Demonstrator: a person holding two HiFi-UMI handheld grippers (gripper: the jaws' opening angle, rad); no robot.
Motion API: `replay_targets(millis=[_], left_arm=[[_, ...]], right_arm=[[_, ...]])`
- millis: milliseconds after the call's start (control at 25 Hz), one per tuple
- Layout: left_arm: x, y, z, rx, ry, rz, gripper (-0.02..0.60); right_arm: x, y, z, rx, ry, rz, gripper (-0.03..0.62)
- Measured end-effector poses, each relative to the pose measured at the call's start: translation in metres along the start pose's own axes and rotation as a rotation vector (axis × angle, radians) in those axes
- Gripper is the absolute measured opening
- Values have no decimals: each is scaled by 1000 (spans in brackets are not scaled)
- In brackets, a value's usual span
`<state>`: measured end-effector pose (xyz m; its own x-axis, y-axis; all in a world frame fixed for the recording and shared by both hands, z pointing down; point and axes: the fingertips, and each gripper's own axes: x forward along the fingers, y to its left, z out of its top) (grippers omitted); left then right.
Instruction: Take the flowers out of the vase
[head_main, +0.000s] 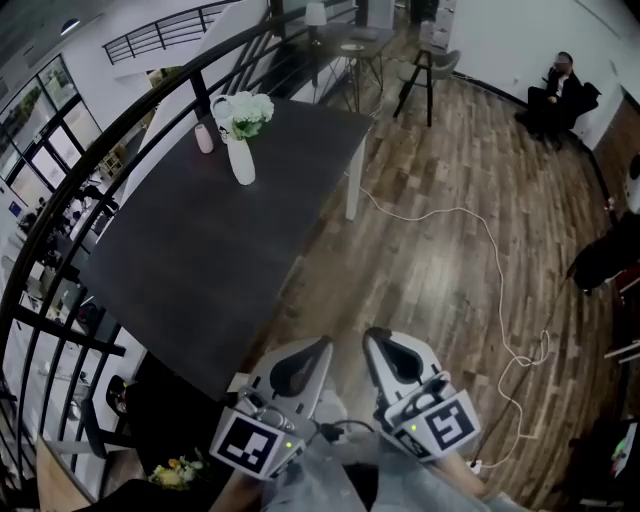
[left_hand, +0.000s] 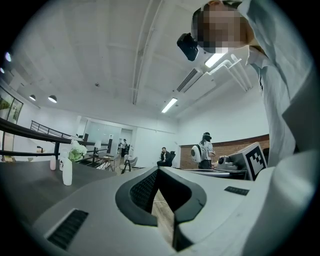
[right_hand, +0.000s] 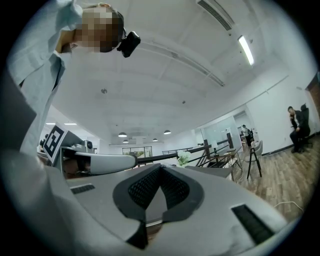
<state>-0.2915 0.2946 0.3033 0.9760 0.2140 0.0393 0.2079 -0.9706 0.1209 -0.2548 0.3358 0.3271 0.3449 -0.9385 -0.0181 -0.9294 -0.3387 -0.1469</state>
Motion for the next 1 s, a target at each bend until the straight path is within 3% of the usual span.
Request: replay_targets(millis=[560, 1000], left_arm=[[56, 96, 15, 8, -15, 0, -1], [72, 136, 17, -9, -19, 32, -1]], right_arm=[[102, -51, 13, -71, 4, -17, 2], [140, -70, 17, -63, -6, -17, 3]])
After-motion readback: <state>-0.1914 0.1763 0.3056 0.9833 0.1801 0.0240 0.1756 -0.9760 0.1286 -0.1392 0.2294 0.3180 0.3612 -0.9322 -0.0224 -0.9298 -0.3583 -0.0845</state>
